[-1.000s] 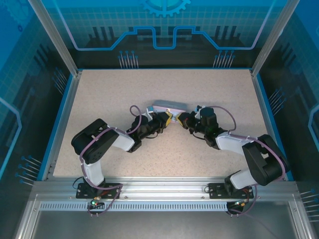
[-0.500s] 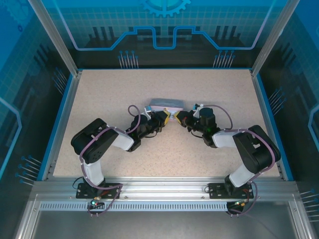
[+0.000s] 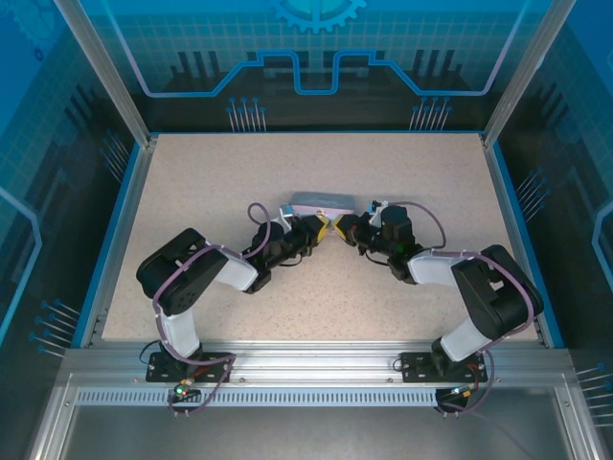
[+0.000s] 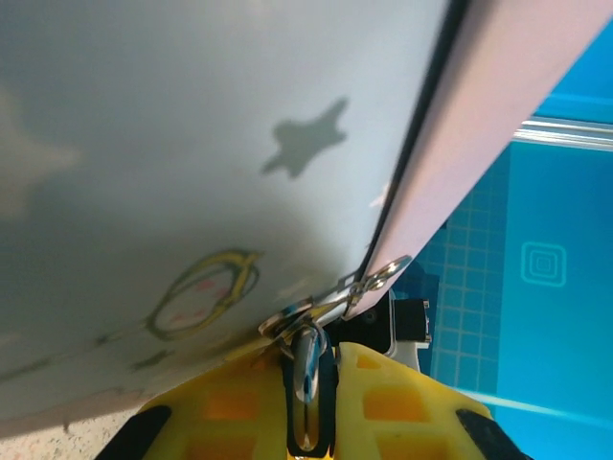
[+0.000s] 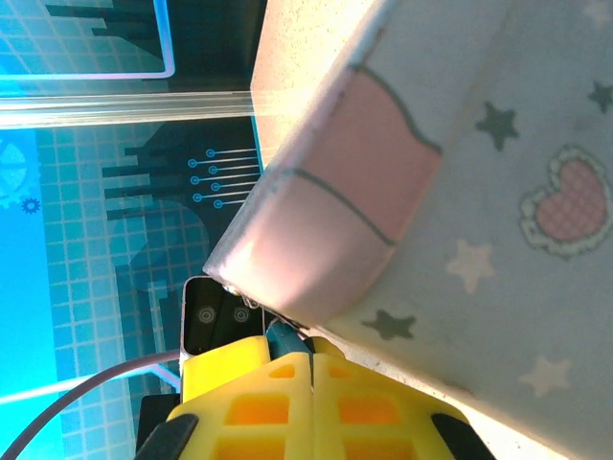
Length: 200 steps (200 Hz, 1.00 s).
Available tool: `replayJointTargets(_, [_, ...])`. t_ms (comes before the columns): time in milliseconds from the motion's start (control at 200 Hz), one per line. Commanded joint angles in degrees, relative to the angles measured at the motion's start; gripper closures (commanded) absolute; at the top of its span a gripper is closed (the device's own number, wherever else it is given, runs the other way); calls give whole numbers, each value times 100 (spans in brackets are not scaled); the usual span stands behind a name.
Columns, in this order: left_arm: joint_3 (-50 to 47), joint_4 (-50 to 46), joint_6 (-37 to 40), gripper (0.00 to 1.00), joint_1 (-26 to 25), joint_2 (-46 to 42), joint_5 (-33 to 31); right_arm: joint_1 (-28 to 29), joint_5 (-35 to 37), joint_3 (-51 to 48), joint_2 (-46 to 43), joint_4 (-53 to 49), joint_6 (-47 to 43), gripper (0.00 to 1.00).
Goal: Unlock a padlock with a key
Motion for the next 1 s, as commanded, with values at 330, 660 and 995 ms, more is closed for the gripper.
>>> replayJointTargets(330, [209, 332, 205, 100, -166, -25, 425, 312, -312, 449, 291, 40, 180, 100])
replayJointTargets(660, [-12, 222, 678, 100, -182, 63, 656, 305, -547, 720, 813, 226, 869, 100])
replayJointTargets(995, [-228, 463, 813, 100, -165, 249, 754, 300, -528, 752, 731, -139, 770, 100])
